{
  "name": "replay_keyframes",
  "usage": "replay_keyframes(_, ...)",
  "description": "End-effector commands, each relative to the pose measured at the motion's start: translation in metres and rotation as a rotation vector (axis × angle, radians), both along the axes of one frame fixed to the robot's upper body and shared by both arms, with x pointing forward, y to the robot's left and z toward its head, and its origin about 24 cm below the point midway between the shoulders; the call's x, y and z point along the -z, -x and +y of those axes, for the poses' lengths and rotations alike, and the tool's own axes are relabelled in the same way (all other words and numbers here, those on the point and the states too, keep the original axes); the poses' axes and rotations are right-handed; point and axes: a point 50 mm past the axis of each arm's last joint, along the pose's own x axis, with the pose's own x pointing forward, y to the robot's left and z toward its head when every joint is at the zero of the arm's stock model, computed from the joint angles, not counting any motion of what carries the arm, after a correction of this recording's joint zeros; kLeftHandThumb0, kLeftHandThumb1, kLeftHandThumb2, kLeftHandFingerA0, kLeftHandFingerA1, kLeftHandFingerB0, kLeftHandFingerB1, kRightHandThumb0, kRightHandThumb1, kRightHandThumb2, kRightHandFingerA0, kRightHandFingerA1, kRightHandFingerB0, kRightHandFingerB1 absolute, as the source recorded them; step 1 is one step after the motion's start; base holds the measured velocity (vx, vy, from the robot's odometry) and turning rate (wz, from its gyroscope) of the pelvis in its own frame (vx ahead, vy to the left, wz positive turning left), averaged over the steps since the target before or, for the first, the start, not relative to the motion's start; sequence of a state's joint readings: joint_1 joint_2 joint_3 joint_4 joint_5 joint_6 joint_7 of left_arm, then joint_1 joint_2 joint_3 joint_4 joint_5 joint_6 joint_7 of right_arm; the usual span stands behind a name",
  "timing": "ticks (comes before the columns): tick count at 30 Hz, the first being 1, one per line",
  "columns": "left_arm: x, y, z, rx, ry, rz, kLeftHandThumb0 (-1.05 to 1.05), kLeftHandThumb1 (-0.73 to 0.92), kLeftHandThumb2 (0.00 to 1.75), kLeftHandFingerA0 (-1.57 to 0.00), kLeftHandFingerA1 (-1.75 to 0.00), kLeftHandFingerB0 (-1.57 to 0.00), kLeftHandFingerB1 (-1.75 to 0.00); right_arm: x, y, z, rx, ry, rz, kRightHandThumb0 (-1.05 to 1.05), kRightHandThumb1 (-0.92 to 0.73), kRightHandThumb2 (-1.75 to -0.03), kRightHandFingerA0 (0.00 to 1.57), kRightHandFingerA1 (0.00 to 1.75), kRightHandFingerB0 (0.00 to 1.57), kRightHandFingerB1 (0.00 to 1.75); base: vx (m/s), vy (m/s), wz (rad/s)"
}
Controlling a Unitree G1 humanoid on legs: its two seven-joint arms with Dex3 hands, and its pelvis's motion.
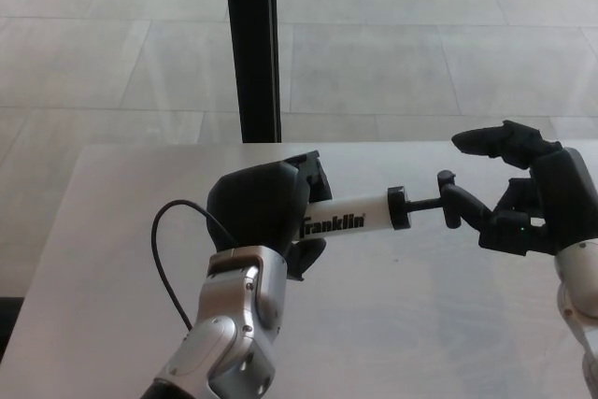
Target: The robot uses its left hand to lift the air pump kept on the middle of the desk and use the right hand to pull out the handle
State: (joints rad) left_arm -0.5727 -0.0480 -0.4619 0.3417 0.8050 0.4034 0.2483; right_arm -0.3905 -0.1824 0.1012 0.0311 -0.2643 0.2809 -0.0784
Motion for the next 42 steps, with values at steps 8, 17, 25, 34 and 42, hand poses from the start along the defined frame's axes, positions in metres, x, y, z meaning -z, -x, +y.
replay_keyframes(8, -0.007, -0.003, -0.007, 0.001, 0.027, -0.037, -0.19, 0.43, 1.30, -1.03, -1.75, -0.88, -1.51, -0.001, 0.000, 0.004, -0.006, 0.026, 0.004, -0.20, -0.67, -0.62, 0.88, 1.52, 0.72, 0.52, 0.00, 0.000, 0.00)
replay_keyframes(17, -0.010, -0.005, -0.011, -0.002, 0.013, -0.032, -0.20, 0.50, 1.21, -1.25, -1.34, -0.91, -0.99, -0.002, 0.000, 0.008, 0.025, 0.093, -0.019, -0.20, -0.68, -0.68, 0.94, 1.64, 0.89, 0.60, 0.00, 0.000, 0.00)
replay_keyframes(25, -0.010, -0.005, -0.014, 0.008, 0.033, -0.041, -0.26, 0.50, 1.20, -1.28, -1.39, -0.96, -1.12, -0.002, -0.003, 0.005, 0.030, 0.113, -0.021, -0.14, -0.58, -0.94, 0.95, 1.61, 1.00, 0.87, 0.00, 0.000, 0.00)
replay_keyframes(34, -0.006, -0.003, -0.011, 0.009, 0.024, -0.041, -0.18, 0.43, 1.29, -1.02, -1.75, -0.87, -1.39, -0.005, -0.003, 0.006, 0.035, 0.115, -0.048, -0.16, -0.59, -0.97, 0.94, 1.51, 0.92, 1.08, 0.00, 0.000, 0.00)
replay_keyframes(42, -0.005, -0.003, -0.011, 0.006, 0.029, -0.051, -0.19, 0.44, 1.29, -1.03, -1.72, -0.87, -1.37, -0.003, -0.002, 0.006, 0.044, 0.111, -0.081, -0.16, -0.59, -1.00, 0.88, 1.62, 0.79, 1.42, 0.00, 0.000, 0.00)
